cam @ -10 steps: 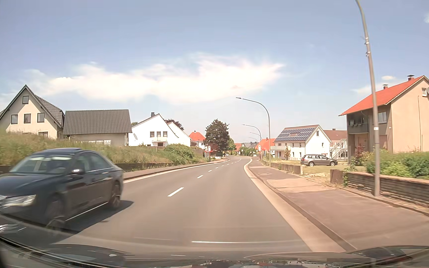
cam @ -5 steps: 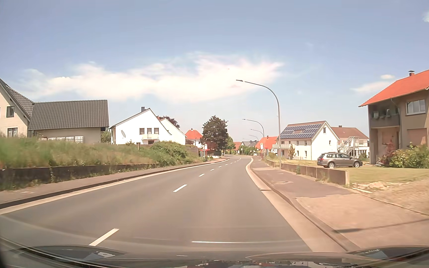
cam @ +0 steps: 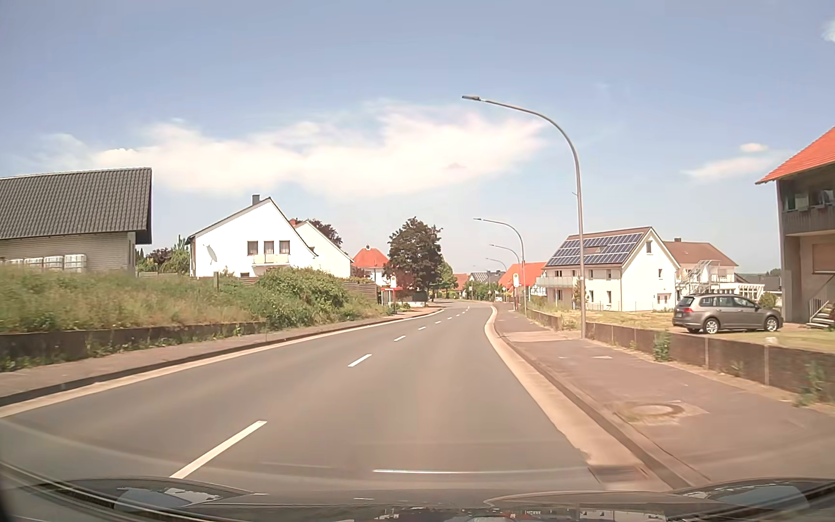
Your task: Follow the waypoints while adhering to traffic rules and regulations
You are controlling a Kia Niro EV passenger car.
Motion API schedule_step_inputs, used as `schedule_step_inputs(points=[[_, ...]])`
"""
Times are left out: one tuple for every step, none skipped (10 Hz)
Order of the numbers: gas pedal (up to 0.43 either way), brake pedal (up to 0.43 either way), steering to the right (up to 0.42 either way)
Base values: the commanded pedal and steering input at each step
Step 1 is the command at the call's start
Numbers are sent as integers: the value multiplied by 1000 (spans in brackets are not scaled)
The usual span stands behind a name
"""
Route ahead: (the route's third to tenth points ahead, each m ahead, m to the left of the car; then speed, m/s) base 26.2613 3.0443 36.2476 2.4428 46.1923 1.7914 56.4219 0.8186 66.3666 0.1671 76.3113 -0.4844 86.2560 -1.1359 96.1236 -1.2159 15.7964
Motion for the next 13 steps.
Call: schedule_step_inputs(points=[[118, 0, 0], [118, 0, 1], [118, 0, 2], [118, 0, 4], [118, 0, 6], [118, 0, 7], [118, 0, 9], [118, 0, 10], [118, 0, 11], [110, 0, 11], [110, 0, 11], [110, 0, 12], [98, 0, 11]])
